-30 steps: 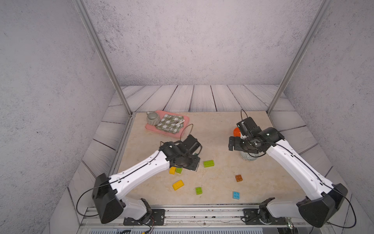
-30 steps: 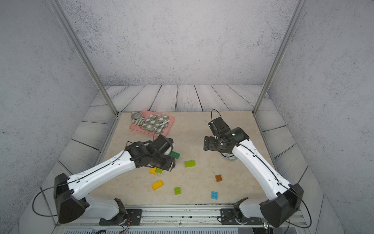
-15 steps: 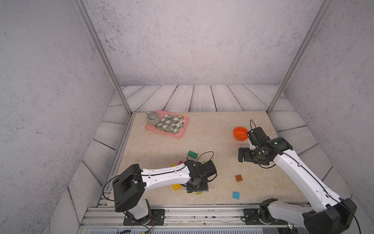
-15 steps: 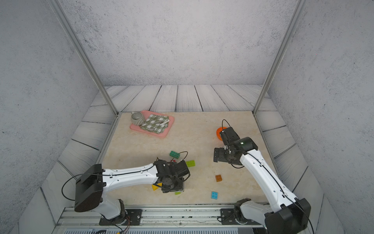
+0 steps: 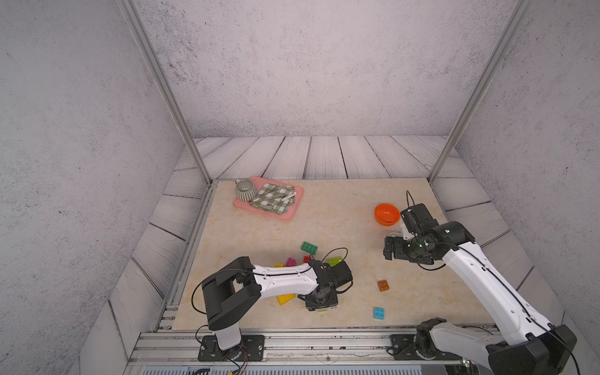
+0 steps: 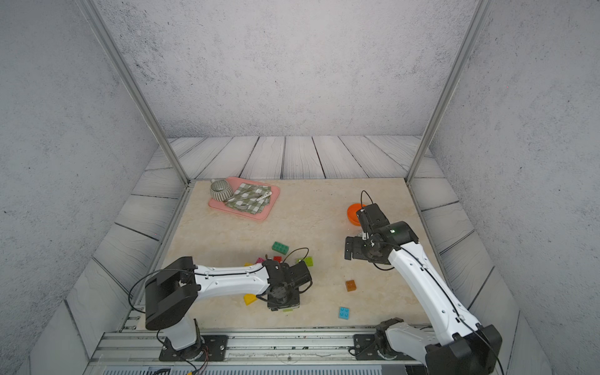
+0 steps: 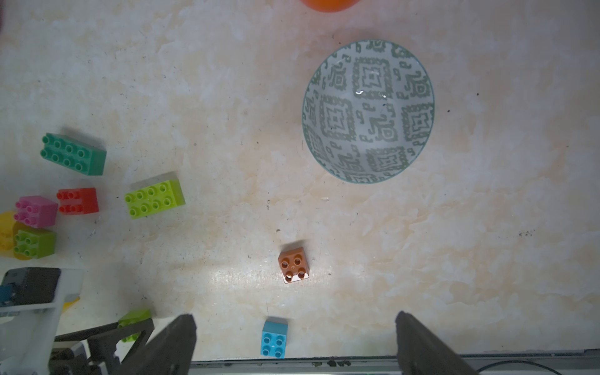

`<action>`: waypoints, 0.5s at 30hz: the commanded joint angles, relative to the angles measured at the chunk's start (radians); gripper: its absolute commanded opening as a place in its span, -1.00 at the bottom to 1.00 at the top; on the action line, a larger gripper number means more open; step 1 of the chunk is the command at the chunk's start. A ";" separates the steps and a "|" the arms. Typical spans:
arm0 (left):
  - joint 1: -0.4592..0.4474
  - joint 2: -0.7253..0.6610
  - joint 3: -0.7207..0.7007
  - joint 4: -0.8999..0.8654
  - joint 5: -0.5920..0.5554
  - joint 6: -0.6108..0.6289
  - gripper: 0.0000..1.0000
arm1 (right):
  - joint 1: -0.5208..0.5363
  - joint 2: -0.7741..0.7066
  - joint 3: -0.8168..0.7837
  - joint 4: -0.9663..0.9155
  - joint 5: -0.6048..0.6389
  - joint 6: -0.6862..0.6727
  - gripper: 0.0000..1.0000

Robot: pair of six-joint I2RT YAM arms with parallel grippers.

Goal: Assemble the letter s with lego
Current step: Pick up the lego brick from the center of the board.

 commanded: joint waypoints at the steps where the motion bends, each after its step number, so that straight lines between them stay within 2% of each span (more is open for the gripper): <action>1: 0.006 0.001 0.003 -0.036 -0.013 0.012 -0.13 | -0.006 -0.013 -0.014 -0.004 -0.017 -0.011 0.97; 5: 0.006 -0.004 0.031 -0.080 -0.022 0.034 -0.38 | -0.006 -0.013 -0.016 -0.002 -0.019 -0.011 0.95; 8: 0.009 -0.022 0.112 -0.181 -0.063 0.105 -0.57 | -0.008 -0.014 -0.015 -0.002 -0.022 -0.015 0.95; 11: 0.046 -0.046 0.307 -0.361 -0.155 0.288 -0.68 | -0.009 -0.023 -0.001 -0.008 -0.024 -0.020 0.95; 15: 0.145 -0.036 0.612 -0.482 -0.250 0.716 -0.69 | -0.014 -0.051 0.012 -0.008 -0.027 -0.034 0.95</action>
